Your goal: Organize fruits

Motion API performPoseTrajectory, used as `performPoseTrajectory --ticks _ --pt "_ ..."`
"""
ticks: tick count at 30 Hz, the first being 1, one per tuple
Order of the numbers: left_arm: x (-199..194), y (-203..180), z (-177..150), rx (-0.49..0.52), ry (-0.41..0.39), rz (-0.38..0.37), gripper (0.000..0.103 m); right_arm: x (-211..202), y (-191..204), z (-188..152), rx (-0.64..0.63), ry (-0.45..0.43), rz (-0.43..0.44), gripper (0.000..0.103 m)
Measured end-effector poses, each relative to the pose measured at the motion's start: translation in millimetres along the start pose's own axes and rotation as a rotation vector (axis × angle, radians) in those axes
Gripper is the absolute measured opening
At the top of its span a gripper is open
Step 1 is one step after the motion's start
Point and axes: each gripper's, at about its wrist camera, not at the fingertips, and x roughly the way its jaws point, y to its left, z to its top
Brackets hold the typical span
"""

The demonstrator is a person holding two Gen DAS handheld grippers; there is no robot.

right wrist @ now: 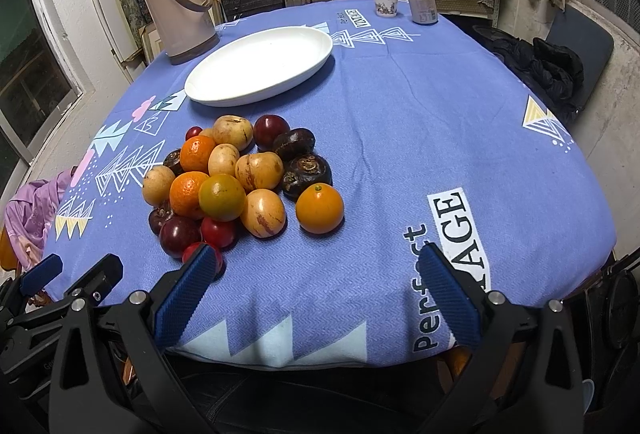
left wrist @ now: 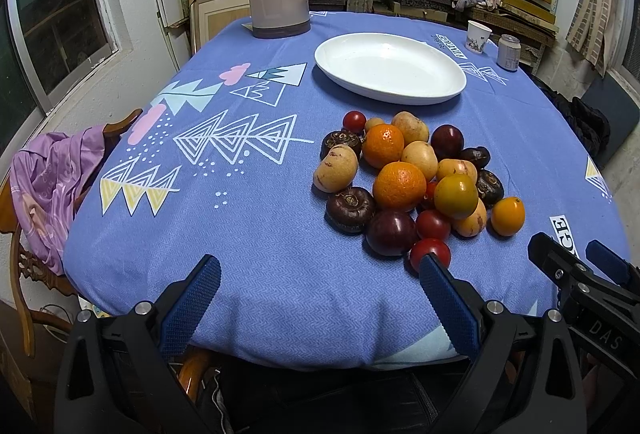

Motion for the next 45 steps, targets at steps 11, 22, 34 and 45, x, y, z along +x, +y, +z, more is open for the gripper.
performPoseTrajectory --ticks 11,22,34,45 --pt "1 1 0 0.012 -0.006 0.024 0.099 4 2 2 -0.002 0.006 -0.008 0.099" --pt "20 19 7 -0.001 0.023 -0.181 0.099 -1 -19 17 -0.070 -0.116 0.020 0.099" --pt "61 33 18 0.114 0.007 -0.206 0.099 53 -9 11 -0.492 -0.123 -0.047 0.077" --pt "75 54 31 0.054 -0.048 -0.303 0.099 89 -3 16 -0.468 0.024 0.160 0.037"
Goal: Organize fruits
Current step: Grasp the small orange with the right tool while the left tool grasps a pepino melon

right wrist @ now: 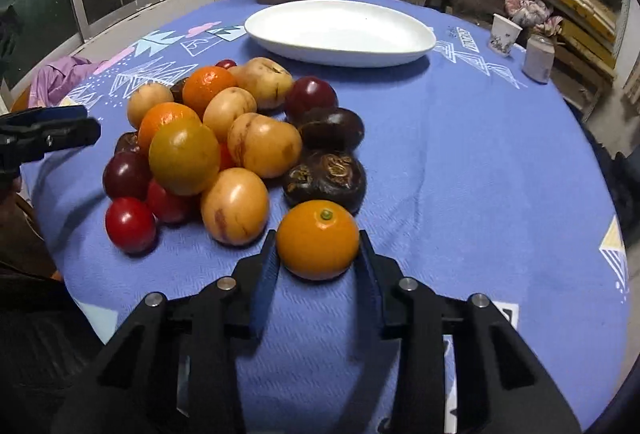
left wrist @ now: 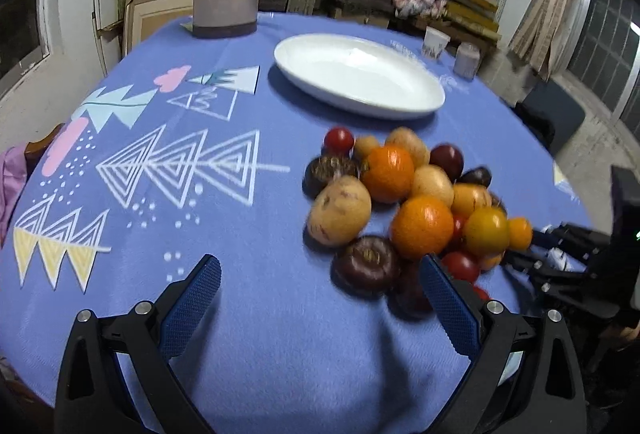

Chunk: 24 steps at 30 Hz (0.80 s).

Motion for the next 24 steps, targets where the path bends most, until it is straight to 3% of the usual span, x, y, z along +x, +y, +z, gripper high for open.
performPoseTrajectory --ticks 8,13,16,20,24 --pt "29 -6 18 0.096 0.078 0.023 0.099 -2 -14 1 0.043 0.010 0.063 0.037" --pt "46 3 26 0.063 0.140 0.025 0.099 -3 -18 0 0.052 0.010 0.076 0.037" --pt "53 14 31 0.010 0.158 -0.038 0.086 -2 -20 1 0.057 0.010 0.087 0.037" --pt "57 13 35 0.018 0.163 -0.078 0.057 -2 -21 2 0.061 0.012 0.096 0.037" --pt "58 3 32 0.060 0.143 -0.057 0.053 -1 -21 5 0.058 0.017 0.097 0.037"
